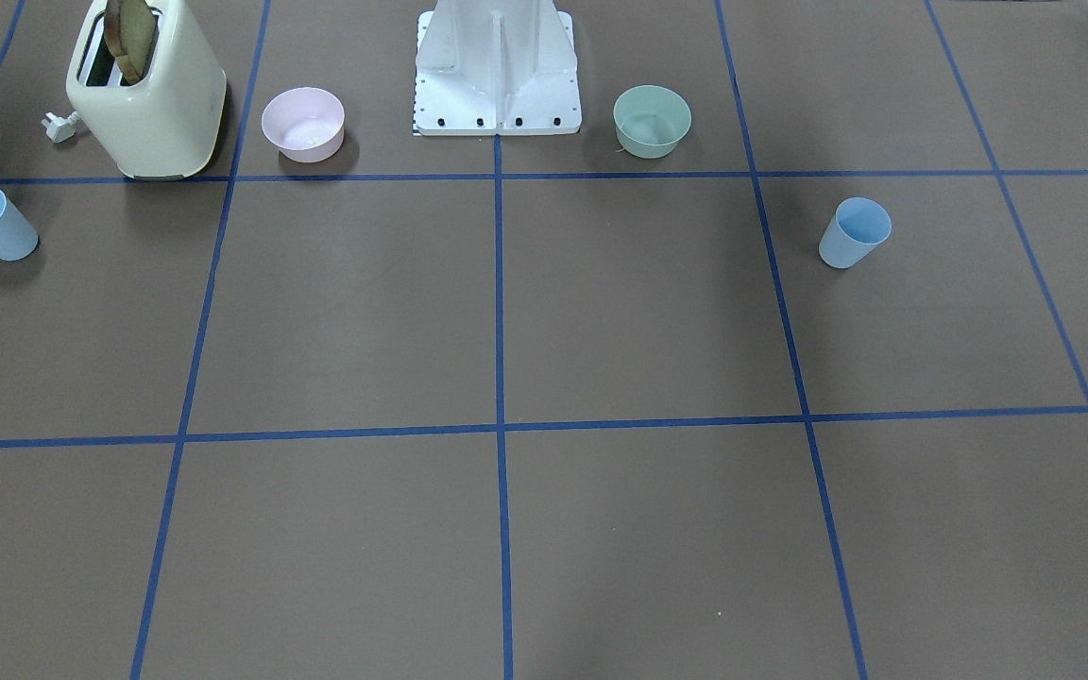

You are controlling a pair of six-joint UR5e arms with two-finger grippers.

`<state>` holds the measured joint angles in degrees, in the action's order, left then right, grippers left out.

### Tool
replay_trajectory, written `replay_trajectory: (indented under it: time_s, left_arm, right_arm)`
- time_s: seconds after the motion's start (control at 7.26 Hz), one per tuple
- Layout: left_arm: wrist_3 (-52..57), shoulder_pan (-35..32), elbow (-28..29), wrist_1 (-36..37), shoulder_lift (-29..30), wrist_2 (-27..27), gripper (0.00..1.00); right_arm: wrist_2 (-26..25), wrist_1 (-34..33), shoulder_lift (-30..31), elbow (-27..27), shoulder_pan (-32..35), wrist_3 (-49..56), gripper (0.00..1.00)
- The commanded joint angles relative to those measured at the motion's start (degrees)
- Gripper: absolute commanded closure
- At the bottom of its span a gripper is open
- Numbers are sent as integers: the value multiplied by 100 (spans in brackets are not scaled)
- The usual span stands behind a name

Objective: Stack blue cups with both arms
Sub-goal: 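Move the left gripper down toward the light-blue cup near it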

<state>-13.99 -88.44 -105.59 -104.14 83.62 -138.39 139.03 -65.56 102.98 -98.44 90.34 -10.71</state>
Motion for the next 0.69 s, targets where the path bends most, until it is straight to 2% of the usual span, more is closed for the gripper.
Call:
replay_trajectory:
  time_s: [0.0, 0.14, 0.28, 0.55]
  left_arm:
    - [-1388, 972, -120, -1486, -589, 48, 2]
    - [-2135, 1508, -128, -2148, -706, 284, 2]
    - [-2552, 2036, -137, -2467, -768, 582, 2]
    - [-2844, 2749, -172, -2558, -768, 986, 2]
  right_arm:
    - [54, 1093, 887, -140, -227, -421, 0]
    - [10, 1324, 1082, -140, -393, -501, 0]
    - [-60, 1440, 1206, -140, -612, -511, 0]
    - [-139, 1686, 1321, -158, -999, -694, 0]
